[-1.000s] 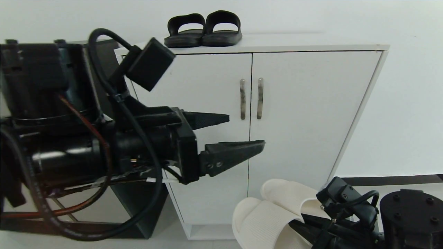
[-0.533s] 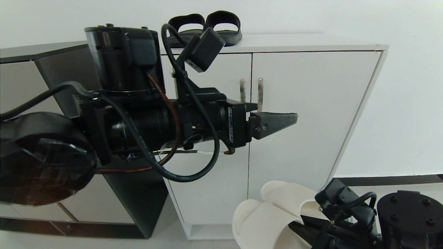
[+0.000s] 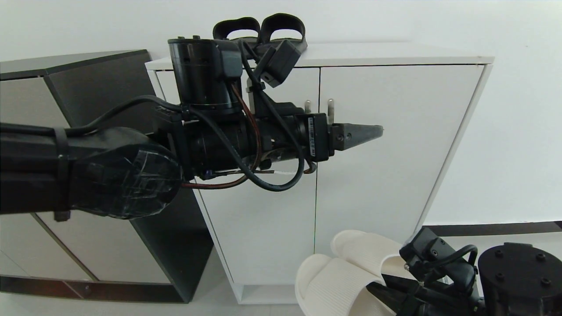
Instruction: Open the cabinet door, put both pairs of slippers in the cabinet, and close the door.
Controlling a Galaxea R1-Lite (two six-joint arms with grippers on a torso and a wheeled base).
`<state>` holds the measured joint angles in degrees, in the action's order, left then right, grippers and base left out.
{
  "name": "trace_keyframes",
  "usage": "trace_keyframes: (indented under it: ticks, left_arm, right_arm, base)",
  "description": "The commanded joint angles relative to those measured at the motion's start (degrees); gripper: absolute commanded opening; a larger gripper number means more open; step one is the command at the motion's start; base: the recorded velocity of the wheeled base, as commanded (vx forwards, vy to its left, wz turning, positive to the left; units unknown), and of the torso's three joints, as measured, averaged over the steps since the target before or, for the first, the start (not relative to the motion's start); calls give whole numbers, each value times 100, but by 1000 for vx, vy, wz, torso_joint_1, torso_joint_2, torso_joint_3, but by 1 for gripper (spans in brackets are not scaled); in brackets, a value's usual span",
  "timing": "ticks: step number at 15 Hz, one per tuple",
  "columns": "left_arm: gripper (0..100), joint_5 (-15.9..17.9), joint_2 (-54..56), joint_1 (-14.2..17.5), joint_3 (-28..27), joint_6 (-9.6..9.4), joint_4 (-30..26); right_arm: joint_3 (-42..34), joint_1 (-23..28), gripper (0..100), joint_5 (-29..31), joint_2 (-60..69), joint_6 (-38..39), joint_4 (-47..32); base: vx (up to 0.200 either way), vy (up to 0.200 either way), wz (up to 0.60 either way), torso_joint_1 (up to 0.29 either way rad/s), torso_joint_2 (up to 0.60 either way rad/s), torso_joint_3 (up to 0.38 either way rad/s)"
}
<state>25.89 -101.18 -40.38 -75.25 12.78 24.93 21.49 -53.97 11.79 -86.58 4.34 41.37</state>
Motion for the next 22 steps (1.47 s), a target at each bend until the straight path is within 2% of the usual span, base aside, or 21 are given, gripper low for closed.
trace_keyframes:
  ticks: [1, 2, 5, 11, 22]
  left_arm:
    - [100, -5, -60, 82, -33, -3, 3]
    - [100, -5, -68, 214, -60, -3, 3]
    - [100, -137, -270, 232, -244, -3, 3]
    - [100, -172, -719, 390, -710, -3, -6]
    - [100, -243, -1088, 399, -1097, -3, -14]
  right_arm:
    - [-5, 0, 0, -1, 1, -3, 2]
    - [-5, 0, 0, -10, -8, -12, 2]
    - [-5, -8, 0, -10, -61, -3, 2]
    - [-22, -8, 0, -10, -70, -3, 2]
    - [-31, -8, 0, -10, -61, -12, 2]
  base:
    - [0, 0, 0, 0, 0, 0]
    - [0, 0, 0, 0, 0, 0]
    - [0, 0, 0, 0, 0, 0]
    - [0, 0, 0, 0, 0, 0]
    - [0, 0, 0, 0, 0, 0]
